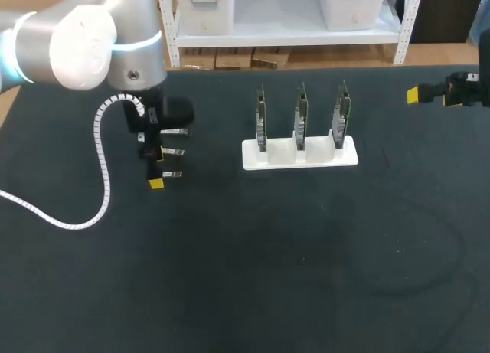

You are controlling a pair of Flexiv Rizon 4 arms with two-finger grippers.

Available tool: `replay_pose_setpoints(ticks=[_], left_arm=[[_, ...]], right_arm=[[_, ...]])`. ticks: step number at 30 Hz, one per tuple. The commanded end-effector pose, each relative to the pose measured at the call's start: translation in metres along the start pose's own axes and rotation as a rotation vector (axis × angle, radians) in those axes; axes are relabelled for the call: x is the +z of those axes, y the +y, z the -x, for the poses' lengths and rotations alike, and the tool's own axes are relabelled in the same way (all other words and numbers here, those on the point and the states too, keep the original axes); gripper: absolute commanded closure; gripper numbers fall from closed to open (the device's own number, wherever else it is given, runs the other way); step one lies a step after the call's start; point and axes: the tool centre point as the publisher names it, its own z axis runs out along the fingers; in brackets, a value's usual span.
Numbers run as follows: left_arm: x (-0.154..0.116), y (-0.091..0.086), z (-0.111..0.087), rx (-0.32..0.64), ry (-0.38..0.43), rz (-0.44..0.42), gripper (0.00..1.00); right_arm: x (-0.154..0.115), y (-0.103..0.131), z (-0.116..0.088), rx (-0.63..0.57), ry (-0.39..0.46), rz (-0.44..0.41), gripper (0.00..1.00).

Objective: Pick up the optical module with the left hand, and insert it into the network port with the right hand.

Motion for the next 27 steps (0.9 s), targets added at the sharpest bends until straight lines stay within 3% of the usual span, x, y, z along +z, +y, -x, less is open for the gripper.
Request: replay_pose_setpoints(ticks=[1, 7, 8, 9, 11, 12, 27], left_arm=[[0.002, 0.005, 0.002, 0.002, 0.0, -0.008, 0.0], [0.002, -0.004, 0.003, -0.001, -0.007, -0.004, 0.0], [0.003, -0.007, 0.003, -0.001, -0.007, -0.003, 0.35], [0.003, -0.01, 0.003, -0.003, -0.009, -0.006, 0.59], [0.005, -0.016, 0.004, -0.006, -0.012, -0.013, 0.92], [0.006, -0.018, 0.005, -0.005, -0.014, -0.014, 1.0], [0.001, -0.031, 0.004, -0.015, -0.012, 0.01, 1.0]], right_arm=[[-0.001, 0.001, 0.0, 0.001, 0.0, -0.006, 0.0], [-0.001, 0.001, 0.0, 0.001, 0.0, -0.006, 0.0], [-0.001, 0.001, 0.0, 0.001, 0.0, -0.006, 0.0], [-0.001, 0.001, 0.0, 0.001, 0.0, -0.006, 0.0], [-0.001, 0.001, 0.0, 0.001, 0.0, -0.006, 0.0], [-0.001, 0.001, 0.0, 0.001, 0.0, -0.006, 0.0], [-0.001, 0.001, 0.0, 0.001, 0.0, -0.006, 0.0]])
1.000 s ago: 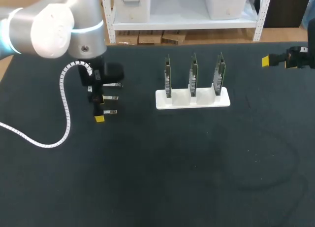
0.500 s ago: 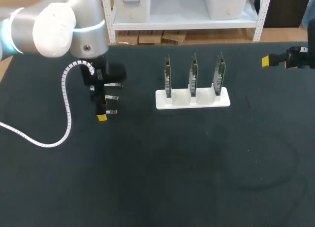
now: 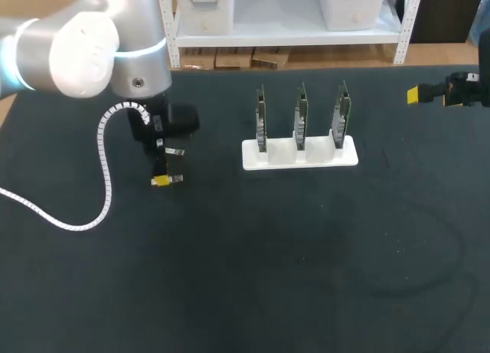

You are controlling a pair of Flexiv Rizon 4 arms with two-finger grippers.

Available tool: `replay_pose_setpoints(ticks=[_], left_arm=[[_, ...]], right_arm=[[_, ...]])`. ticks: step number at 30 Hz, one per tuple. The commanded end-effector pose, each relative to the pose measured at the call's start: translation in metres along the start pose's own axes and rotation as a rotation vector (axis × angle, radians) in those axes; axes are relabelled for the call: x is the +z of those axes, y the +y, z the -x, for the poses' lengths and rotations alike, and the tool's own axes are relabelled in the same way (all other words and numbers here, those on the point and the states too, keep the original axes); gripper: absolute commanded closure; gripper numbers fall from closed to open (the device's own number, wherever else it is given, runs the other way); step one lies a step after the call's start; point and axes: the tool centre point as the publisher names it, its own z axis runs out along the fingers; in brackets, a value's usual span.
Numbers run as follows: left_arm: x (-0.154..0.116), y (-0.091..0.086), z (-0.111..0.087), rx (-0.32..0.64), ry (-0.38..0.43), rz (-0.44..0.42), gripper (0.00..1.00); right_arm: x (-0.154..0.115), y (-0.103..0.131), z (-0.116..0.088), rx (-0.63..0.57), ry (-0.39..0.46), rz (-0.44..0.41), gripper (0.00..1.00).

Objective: Pick up the optical module with the left hand, and insert it into the network port with the right hand.

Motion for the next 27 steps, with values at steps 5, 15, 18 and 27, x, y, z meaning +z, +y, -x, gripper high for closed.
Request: replay_pose_setpoints(ticks=[5, 15, 18, 27], left_arm=[[-0.006, -0.007, -0.004, 0.001, -0.002, 0.029, 1.0], [-0.001, -0.007, -0.006, -0.005, 0.013, 0.004, 0.0], [-0.002, -0.006, -0.015, -0.028, 0.015, 0.017, 0.0], [-0.013, -0.01, -0.017, -0.041, -0.025, 0.062, 0.0]], right_arm=[[-0.001, 0.001, 0.0, 0.001, 0.0, -0.006, 0.0], [-0.001, 0.001, 0.0, 0.001, 0.0, -0.006, 0.0], [-0.001, 0.001, 0.0, 0.001, 0.0, -0.006, 0.0], [-0.001, 0.001, 0.0, 0.001, 0.0, -0.006, 0.0]])
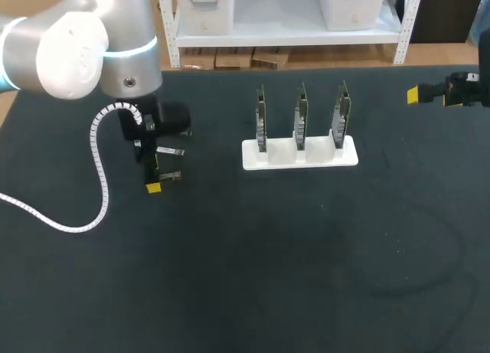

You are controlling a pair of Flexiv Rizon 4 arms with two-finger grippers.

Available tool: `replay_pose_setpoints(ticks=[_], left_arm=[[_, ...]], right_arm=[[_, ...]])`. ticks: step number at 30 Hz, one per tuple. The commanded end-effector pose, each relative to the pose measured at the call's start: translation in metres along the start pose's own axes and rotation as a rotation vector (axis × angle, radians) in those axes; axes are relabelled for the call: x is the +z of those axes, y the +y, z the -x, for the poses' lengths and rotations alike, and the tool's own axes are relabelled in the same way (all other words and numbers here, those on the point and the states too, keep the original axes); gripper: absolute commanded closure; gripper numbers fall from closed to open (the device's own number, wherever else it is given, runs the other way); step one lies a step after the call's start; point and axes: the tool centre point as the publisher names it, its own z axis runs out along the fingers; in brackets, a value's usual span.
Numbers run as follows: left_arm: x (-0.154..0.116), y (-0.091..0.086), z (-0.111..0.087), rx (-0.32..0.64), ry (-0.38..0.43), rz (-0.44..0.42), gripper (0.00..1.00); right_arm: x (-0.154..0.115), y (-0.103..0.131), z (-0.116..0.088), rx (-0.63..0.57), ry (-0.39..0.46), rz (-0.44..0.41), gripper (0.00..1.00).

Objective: Pick up the optical module with the left hand, and insert it into the network port with the right hand.

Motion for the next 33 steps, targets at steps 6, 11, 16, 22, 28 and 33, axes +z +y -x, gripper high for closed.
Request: replay_pose_setpoints(ticks=[6, 11, 16, 22, 28, 33], left_arm=[[-0.005, -0.009, -0.003, 0.01, -0.007, 0.032, 0.0], [0.0, -0.004, -0.007, -0.004, 0.003, 0.018, 0.0], [0.007, 0.004, -0.009, -0.011, 0.012, 0.005, 0.0], [-0.001, 0.012, -0.007, -0.017, 0.004, 0.021, 0.0], [0.003, 0.018, -0.007, -0.017, 0.005, 0.008, 0.0], [0.006, 0.017, -0.009, -0.019, -0.006, 0.002, 0.0]], right_arm=[[-0.001, 0.001, 0.0, 0.001, 0.0, -0.006, 0.0], [-0.001, 0.001, 0.0, 0.001, 0.0, -0.006, 0.0], [-0.001, 0.001, 0.0, 0.001, 0.0, -0.006, 0.0], [-0.001, 0.001, 0.0, 0.001, 0.0, -0.006, 0.0], [-0.001, 0.001, 0.0, 0.001, 0.0, -0.006, 0.0], [-0.001, 0.001, 0.0, 0.001, 0.0, -0.006, 0.0]])
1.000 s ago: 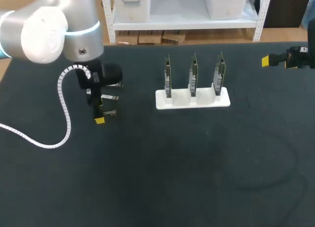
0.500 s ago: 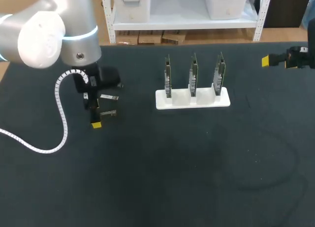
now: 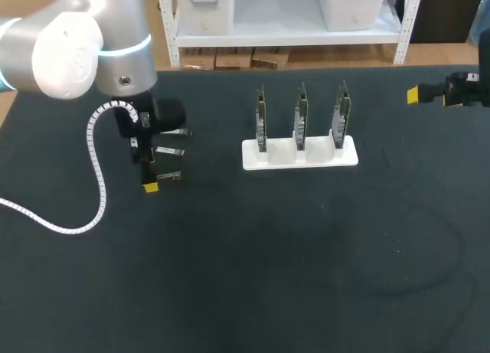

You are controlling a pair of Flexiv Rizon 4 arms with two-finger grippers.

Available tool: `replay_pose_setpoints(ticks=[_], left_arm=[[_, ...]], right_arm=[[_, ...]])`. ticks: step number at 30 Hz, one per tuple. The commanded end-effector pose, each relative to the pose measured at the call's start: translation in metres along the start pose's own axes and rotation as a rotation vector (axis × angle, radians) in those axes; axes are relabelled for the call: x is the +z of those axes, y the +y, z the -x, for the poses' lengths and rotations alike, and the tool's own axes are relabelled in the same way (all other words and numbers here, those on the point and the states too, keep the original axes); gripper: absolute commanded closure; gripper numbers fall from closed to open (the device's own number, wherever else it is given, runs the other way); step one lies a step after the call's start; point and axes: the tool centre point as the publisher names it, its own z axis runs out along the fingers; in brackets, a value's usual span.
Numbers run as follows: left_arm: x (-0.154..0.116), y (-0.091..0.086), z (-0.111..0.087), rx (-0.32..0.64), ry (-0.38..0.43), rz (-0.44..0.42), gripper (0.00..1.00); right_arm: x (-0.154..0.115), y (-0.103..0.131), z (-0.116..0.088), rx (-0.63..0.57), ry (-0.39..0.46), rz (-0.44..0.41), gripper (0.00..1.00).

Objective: Pick up the optical module with the left hand, and insert it into the network port with the right hand.

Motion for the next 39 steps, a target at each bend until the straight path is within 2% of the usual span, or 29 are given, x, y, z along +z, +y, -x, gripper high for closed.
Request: replay_pose_setpoints(ticks=[1, 2, 4, 5, 6, 25, 26, 27, 39], left_arm=[[0.003, 0.003, -0.001, 0.001, -0.005, -0.011, 0.0], [0.004, 0.003, -0.001, 0.003, -0.006, -0.012, 0.01], [0.004, 0.003, -0.002, 0.008, -0.007, -0.013, 0.16], [0.005, 0.004, -0.002, 0.014, -0.008, -0.007, 0.55], [0.005, 0.004, -0.002, 0.015, -0.008, -0.003, 1.0], [0.013, -0.012, -0.003, -0.017, -0.023, -0.039, 1.0], [0.012, -0.015, -0.002, -0.036, 0.0, -0.044, 0.65], [0.012, -0.017, -0.001, -0.032, 0.009, -0.043, 0.0], [-0.001, -0.04, 0.017, -0.009, 0.003, -0.006, 0.0]], right_arm=[[-0.001, 0.001, 0.0, 0.001, 0.0, -0.006, 0.0], [-0.001, 0.001, 0.0, 0.001, 0.0, -0.006, 0.0], [-0.001, 0.001, 0.0, 0.001, 0.0, -0.006, 0.0], [-0.001, 0.001, 0.0, 0.001, 0.0, -0.006, 0.0], [-0.001, 0.001, 0.0, 0.001, 0.0, -0.006, 0.0], [-0.001, 0.001, 0.0, 0.001, 0.0, -0.006, 0.0], [-0.001, 0.001, 0.0, 0.001, 0.0, -0.006, 0.0], [-0.001, 0.001, 0.0, 0.001, 0.0, -0.006, 0.0], [-0.001, 0.001, 0.0, 0.001, 0.0, -0.006, 0.0]])
